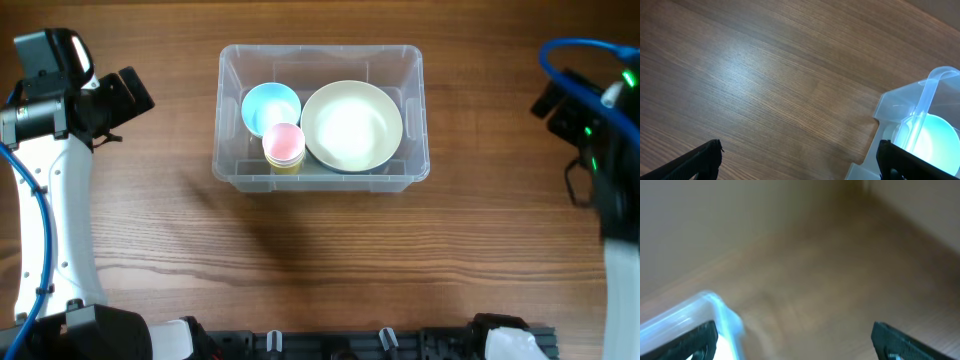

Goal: Pack container

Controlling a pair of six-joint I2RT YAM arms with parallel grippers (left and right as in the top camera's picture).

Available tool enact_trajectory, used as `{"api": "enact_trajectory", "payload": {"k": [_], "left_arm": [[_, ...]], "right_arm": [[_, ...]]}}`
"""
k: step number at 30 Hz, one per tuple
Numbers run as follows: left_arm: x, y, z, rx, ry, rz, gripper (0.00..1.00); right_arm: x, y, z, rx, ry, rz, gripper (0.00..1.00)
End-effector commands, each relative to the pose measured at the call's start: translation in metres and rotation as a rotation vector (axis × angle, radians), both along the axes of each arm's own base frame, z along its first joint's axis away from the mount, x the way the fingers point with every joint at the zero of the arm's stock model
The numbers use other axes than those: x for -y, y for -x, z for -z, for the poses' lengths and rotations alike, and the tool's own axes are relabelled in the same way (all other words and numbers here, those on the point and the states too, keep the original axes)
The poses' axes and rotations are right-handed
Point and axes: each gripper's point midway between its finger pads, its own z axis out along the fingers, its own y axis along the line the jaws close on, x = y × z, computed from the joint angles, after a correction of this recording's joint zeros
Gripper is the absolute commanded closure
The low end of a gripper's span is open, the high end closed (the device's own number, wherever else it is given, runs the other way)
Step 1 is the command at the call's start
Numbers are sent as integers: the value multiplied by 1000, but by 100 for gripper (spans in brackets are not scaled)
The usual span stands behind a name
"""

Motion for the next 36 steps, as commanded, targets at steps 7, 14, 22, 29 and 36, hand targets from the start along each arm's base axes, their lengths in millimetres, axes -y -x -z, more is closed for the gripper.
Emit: {"api": "enact_trajectory", "payload": {"k": [7,14,22,29,36], "left_arm": [[1,-1,-12,35,9,-6,0],[1,-1,-12,35,9,-6,0],[1,-1,-12,35,9,-6,0],[1,-1,-12,35,9,-6,0],[1,-1,-12,35,9,-6,0]], "right_arm": [[-41,121,-68,697,15,-149,0],[-52,114,6,829,14,-212,0],[-68,86,65,893,9,-312,0],[-68,72,114,808,-3,-310,0],[-73,66,137,778,-8,-340,0]]}}
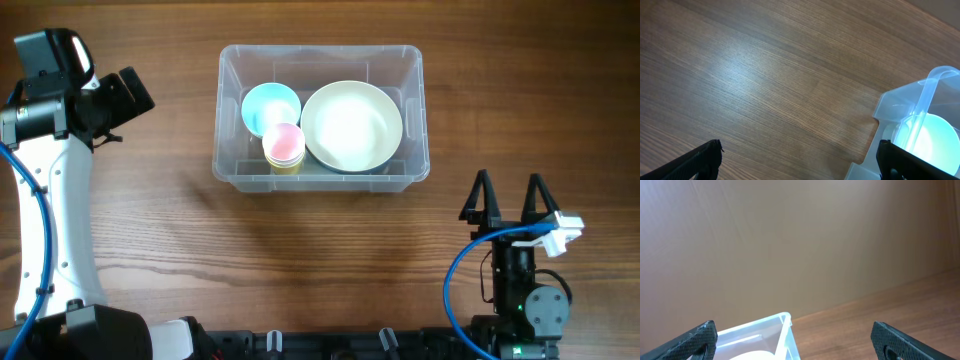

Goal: Pack container

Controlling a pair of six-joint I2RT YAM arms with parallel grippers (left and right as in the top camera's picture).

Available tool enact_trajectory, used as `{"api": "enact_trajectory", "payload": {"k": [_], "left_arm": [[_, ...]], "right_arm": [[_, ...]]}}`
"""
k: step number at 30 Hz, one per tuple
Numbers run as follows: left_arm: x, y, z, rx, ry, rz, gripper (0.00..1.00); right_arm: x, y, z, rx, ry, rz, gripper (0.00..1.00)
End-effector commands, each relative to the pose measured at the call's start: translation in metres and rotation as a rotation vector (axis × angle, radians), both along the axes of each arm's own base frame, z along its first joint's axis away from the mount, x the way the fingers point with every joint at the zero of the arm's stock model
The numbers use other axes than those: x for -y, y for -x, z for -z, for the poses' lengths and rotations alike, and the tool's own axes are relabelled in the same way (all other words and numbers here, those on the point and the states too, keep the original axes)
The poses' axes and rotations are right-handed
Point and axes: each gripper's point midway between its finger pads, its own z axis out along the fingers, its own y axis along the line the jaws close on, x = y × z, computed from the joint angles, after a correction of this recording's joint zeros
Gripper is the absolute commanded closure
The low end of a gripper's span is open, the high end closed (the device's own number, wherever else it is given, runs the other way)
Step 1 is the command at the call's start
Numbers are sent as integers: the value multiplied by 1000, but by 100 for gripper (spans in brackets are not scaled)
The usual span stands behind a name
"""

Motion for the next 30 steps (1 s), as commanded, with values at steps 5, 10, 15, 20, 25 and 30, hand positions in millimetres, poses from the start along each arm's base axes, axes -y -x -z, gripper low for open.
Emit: {"api": "enact_trajectory", "payload": {"k": [5,10,15,20,25,30], "left_arm": [[1,-1,-12,36,9,-6,0],[1,-1,-12,36,9,-6,0],[1,-1,-12,36,9,-6,0],[1,-1,-12,36,9,-6,0],[1,-1,-12,36,9,-6,0],[1,-1,-12,36,9,-6,0]], "right_arm": [[-12,-2,16,-41,61,-59,0],[-14,-5,35,-118,85,-63,0],[-16,-6,60,-216,86,-83,0],[-17,-6,60,-215,110,-82,0],[-16,-6,59,-215,107,-79,0],[-16,-6,59,-216,107,-79,0]]}}
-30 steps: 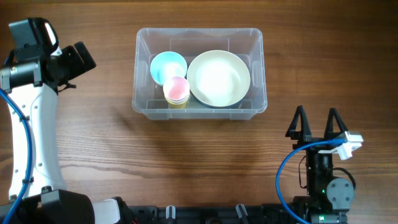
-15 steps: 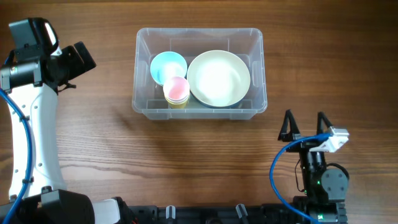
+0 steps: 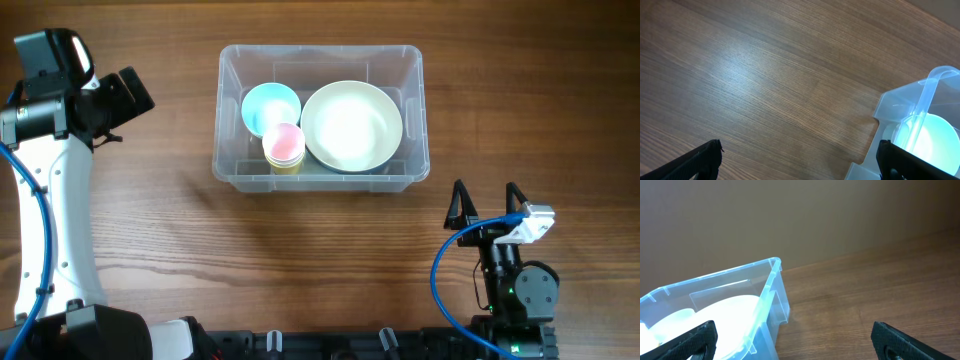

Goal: Pack container

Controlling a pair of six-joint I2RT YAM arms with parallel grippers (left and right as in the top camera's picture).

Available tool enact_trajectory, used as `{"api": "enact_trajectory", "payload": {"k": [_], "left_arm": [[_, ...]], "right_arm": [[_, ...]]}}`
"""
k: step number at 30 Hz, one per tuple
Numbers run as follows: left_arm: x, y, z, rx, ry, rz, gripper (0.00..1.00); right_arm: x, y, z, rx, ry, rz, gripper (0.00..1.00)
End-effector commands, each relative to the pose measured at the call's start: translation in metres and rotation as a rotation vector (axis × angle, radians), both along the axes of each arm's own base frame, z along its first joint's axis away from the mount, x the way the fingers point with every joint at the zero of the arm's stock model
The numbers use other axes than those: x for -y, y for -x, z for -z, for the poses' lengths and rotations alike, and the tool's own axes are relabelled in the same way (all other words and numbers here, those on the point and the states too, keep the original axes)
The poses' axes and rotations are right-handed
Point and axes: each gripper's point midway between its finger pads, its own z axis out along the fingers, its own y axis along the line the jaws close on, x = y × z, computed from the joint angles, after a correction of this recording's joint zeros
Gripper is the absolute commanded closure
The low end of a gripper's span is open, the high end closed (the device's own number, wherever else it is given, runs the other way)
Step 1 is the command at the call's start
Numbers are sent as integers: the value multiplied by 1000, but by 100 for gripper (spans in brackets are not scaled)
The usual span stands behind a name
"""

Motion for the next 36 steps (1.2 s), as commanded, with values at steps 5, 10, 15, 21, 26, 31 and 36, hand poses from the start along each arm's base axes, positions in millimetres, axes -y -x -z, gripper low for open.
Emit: {"api": "enact_trajectory", "payload": {"k": [5,10,15,21,26,31,36], "left_arm": [[1,-1,-12,37,8,-6,0],[1,-1,-12,37,9,-6,0],[1,-1,-12,37,9,-6,0],[1,-1,-12,37,9,-6,0],[1,0,-15,45,6,-5,0],[19,23,-75,207,-31,28,0],[67,83,-167,494,-68,142,0]], "right_arm": [[-4,1,-3,17,18,-22,0],[-4,1,-3,13,18,-22,0],[-4,1,-2,10,18,-22,0],[-4,1,-2,9,18,-22,0],[-4,1,-2,9,18,-22,0],[-4,1,-2,9,18,-22,0],[-4,1,-2,9,17,-22,0]]}}
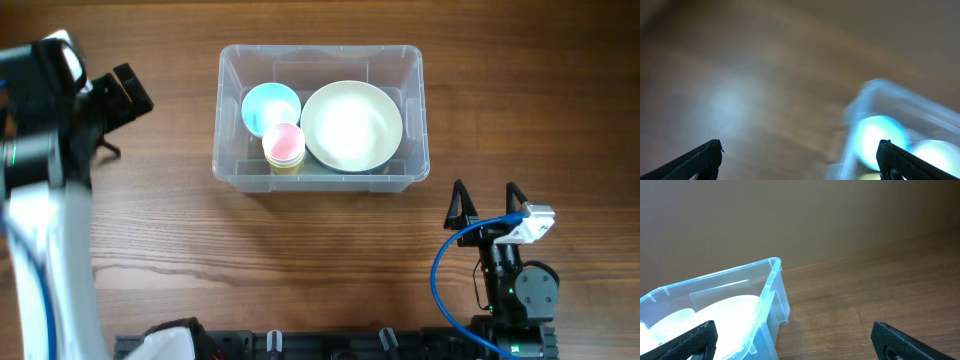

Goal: Pack container

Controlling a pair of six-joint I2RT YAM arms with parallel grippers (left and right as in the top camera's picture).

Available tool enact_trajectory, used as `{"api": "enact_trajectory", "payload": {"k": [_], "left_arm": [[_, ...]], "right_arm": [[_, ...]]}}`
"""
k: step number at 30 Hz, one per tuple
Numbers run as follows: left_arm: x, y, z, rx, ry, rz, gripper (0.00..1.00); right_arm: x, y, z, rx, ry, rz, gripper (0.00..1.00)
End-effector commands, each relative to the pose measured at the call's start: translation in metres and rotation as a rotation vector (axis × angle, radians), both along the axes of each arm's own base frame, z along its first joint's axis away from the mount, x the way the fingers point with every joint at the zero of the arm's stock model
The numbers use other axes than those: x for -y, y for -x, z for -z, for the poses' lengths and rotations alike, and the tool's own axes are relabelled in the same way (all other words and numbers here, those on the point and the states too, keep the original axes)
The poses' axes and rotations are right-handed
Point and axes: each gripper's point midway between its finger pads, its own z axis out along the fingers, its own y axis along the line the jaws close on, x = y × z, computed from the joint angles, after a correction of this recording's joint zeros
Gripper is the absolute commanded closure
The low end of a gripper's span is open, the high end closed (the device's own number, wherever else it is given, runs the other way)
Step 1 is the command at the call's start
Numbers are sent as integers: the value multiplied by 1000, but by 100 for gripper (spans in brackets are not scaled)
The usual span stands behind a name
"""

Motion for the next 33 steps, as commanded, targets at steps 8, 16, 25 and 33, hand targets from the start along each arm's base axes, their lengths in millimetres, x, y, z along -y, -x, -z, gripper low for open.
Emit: {"api": "enact_trajectory", "payload": {"k": [8,16,25,33], "left_arm": [[66,185,-162,652,-32,197,0],[60,289,-177,893,-52,185,0],[57,340,-134,887,-47,192,0],[61,316,-73,813,-36,204,0]], "right_arm": [[-4,1,-1,9,18,-22,0],[-4,1,-1,9,18,-22,0],[-4,1,-1,9,18,-22,0],[-4,1,-1,9,18,-22,0]]}}
